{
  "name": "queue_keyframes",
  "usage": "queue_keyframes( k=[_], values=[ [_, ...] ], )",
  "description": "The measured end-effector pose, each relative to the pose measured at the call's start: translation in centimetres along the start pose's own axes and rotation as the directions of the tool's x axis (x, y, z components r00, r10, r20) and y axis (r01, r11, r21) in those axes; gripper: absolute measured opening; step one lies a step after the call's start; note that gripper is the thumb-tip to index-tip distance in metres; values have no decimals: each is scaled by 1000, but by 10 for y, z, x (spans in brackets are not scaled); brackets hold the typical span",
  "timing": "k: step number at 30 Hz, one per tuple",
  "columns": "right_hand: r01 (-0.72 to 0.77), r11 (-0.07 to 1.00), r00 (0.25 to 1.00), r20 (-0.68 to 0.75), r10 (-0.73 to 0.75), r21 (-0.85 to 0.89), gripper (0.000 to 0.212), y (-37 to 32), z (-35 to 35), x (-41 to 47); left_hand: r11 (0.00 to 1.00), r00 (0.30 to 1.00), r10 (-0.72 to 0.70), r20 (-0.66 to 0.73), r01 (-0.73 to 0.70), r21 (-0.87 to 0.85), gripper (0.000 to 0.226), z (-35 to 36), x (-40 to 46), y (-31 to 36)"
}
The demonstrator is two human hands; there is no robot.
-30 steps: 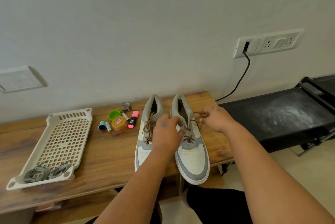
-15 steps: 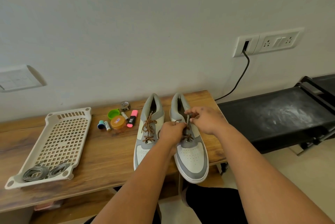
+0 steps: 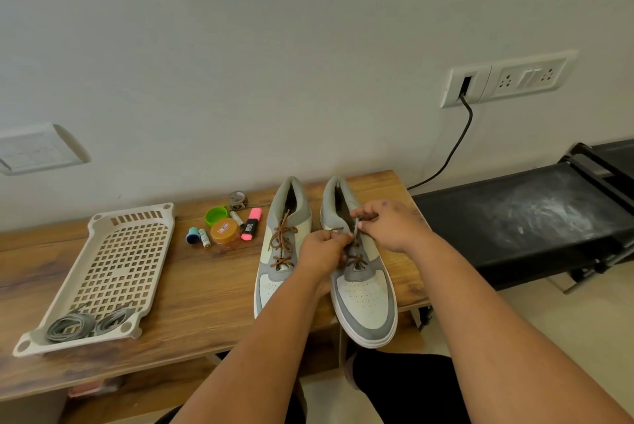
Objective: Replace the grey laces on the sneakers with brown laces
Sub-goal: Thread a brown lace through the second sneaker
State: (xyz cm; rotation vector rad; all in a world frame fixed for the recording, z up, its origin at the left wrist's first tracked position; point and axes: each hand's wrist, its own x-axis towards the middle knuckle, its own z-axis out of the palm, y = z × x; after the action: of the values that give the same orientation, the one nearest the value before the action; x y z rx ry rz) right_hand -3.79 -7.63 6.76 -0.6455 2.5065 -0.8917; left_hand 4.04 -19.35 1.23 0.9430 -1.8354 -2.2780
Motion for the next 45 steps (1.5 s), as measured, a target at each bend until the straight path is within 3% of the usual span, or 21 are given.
queue_keyframes(
  k=[5, 6, 9, 11, 15, 20, 25, 28, 30, 34, 37, 41, 45],
  values=[
    [0, 1000, 1000, -7, 0, -31, 32, -2, 0, -1, 956, 998, -56, -16, 49, -290, 18, -5, -6, -1],
    [0, 999, 1000, -8, 0, -34, 32, -2, 0, -1, 961, 999, -51, -15, 45, -272, 17, -7, -5, 1],
    [7, 1000, 1000, 11, -7, -27, 33, -3, 0, -2, 994, 999, 47, -8, -46, 102, 34, -7, -1, -1],
    [12, 1000, 1000, 25, -12, -24, 33, -2, -1, -3, 969, 997, 78, -21, -71, 235, 45, -2, -2, -6],
    [9, 1000, 999, 34, -9, 11, 34, 0, -3, -3, 981, 994, 23, -109, -1, 195, 32, -1, 1, -6],
    [11, 1000, 999, 38, -11, 5, 35, -1, -3, -3, 995, 999, -52, -2, 52, 86, 23, -7, 0, 0],
    [12, 1000, 999, 33, -12, -12, 35, -1, -3, -4, 985, 994, -91, 64, 100, -142, 15, -4, -6, 6],
    [9, 1000, 999, 39, -9, -6, 35, -1, -4, -5, 997, 996, -66, 55, 67, -27, 19, -10, -9, 7],
    [7, 1000, 999, 41, -7, 14, 34, -1, -5, -4, 982, 1000, 0, 19, -4, 189, 21, -16, -7, 5],
    [-10, 998, 999, 40, 8, 56, 34, -1, -5, -6, 837, 989, 131, 65, -145, 527, 7, -25, -9, -5],
    [-11, 998, 999, 36, 8, 63, 34, -1, -6, -9, 742, 963, 253, 92, -254, 620, 6, -24, -13, -9],
    [-16, 996, 999, 46, 12, 86, 36, 1, -4, -7, 511, 873, 424, 241, -451, 732, 12, -25, -14, -10],
    [-29, 994, 997, 70, 22, 103, 39, 5, -4, -3, 302, 779, 511, 364, -559, 772, 8, -30, -10, -11]
  ],
)
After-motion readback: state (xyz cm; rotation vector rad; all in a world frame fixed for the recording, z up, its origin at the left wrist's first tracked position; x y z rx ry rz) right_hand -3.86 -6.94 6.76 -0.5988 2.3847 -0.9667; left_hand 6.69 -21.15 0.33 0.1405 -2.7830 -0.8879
